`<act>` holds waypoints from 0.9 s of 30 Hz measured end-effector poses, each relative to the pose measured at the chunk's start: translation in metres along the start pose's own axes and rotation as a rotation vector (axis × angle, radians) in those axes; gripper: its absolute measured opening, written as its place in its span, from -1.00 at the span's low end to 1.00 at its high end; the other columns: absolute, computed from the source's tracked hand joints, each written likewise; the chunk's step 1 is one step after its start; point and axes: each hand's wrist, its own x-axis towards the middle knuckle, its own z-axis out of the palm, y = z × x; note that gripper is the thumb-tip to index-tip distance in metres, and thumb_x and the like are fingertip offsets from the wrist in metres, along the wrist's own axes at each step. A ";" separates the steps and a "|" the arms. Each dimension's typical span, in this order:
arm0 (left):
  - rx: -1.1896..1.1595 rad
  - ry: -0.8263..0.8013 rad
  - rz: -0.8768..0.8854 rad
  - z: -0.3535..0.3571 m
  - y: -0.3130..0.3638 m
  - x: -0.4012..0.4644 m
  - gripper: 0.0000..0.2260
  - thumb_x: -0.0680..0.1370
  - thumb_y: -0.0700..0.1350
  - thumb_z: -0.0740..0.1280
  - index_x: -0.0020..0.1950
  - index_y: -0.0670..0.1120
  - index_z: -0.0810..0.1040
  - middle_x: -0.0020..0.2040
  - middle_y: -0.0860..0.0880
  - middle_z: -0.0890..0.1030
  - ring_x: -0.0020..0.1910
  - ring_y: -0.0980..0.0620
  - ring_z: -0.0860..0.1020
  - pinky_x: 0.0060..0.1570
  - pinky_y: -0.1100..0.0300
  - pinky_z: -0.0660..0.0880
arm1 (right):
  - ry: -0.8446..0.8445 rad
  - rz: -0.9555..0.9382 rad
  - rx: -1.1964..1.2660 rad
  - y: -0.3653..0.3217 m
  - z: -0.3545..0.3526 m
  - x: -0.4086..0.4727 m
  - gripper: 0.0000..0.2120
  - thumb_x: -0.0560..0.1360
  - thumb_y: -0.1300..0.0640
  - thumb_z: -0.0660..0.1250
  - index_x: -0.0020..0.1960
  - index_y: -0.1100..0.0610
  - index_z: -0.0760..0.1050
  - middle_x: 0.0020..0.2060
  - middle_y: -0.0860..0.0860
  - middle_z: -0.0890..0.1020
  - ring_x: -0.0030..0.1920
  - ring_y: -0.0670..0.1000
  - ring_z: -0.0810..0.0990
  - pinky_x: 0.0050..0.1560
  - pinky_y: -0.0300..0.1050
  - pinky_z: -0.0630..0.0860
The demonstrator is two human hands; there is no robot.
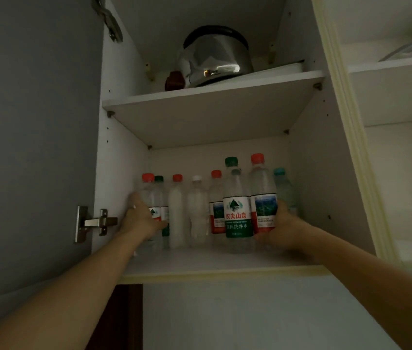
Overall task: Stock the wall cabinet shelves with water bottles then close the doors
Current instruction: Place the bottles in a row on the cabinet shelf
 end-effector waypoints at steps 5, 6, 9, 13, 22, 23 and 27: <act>0.204 -0.027 -0.110 -0.007 0.013 -0.016 -0.07 0.36 -0.18 0.64 0.53 -0.17 0.09 0.34 -0.19 0.43 0.18 -0.13 0.52 0.11 0.03 0.55 | -0.037 0.087 -0.032 -0.018 0.016 0.013 0.02 0.49 0.04 0.51 0.62 0.16 -0.16 0.42 0.24 0.44 0.38 0.22 0.48 0.44 0.13 0.38; 0.306 -0.010 -0.090 -0.005 0.013 -0.020 -0.03 0.35 -0.17 0.64 0.55 -0.19 0.06 0.41 -0.21 0.36 0.27 -0.17 0.48 0.19 0.00 0.54 | -0.034 0.091 -0.080 -0.022 0.021 0.015 0.06 0.48 0.01 0.52 0.62 0.15 -0.20 0.45 0.27 0.40 0.40 0.26 0.44 0.44 0.15 0.37; 0.539 0.025 0.015 0.000 0.008 -0.032 0.05 0.40 -0.11 0.61 0.60 -0.20 -0.09 0.49 -0.26 0.21 0.38 -0.23 0.38 0.31 -0.05 0.50 | -0.036 0.104 -0.095 -0.032 0.036 0.019 0.11 0.49 0.02 0.51 0.62 0.15 -0.31 0.43 0.23 0.42 0.39 0.21 0.45 0.40 0.09 0.37; 0.536 0.028 0.028 -0.006 0.001 -0.042 0.06 0.48 -0.05 0.54 0.61 0.05 -0.28 0.31 -0.26 0.45 0.12 -0.17 0.58 0.06 -0.08 0.63 | -0.089 0.123 -0.075 -0.048 0.052 0.032 0.03 0.47 0.07 0.53 0.60 0.17 -0.17 0.40 0.20 0.43 0.35 0.17 0.47 0.36 0.04 0.40; 0.813 0.097 0.116 -0.006 -0.010 -0.053 -0.04 0.59 0.07 0.40 0.62 0.00 -0.34 0.06 -0.12 0.62 -0.19 -0.02 0.51 -0.26 0.07 0.45 | -0.141 0.071 -0.141 -0.075 0.087 0.044 0.05 0.48 0.01 0.52 0.60 0.27 -0.16 0.41 0.29 0.42 0.36 0.27 0.49 0.36 0.12 0.46; 0.826 0.105 0.103 -0.006 -0.010 -0.053 -0.05 0.58 0.02 0.42 0.62 -0.02 -0.29 0.06 -0.12 0.62 -0.17 -0.03 0.53 -0.25 0.06 0.47 | -0.157 0.080 -0.105 -0.077 0.090 0.046 0.08 0.47 0.02 0.53 0.61 0.24 -0.21 0.42 0.24 0.42 0.38 0.23 0.47 0.41 0.10 0.43; 0.769 0.150 0.103 -0.008 -0.011 -0.053 -0.14 0.55 -0.07 0.46 0.58 -0.05 -0.12 0.07 -0.16 0.62 -0.06 -0.14 0.62 -0.16 0.02 0.59 | -0.171 0.070 -0.044 -0.082 0.102 0.053 0.09 0.46 0.05 0.55 0.61 0.20 -0.22 0.39 0.20 0.47 0.37 0.19 0.49 0.42 0.14 0.43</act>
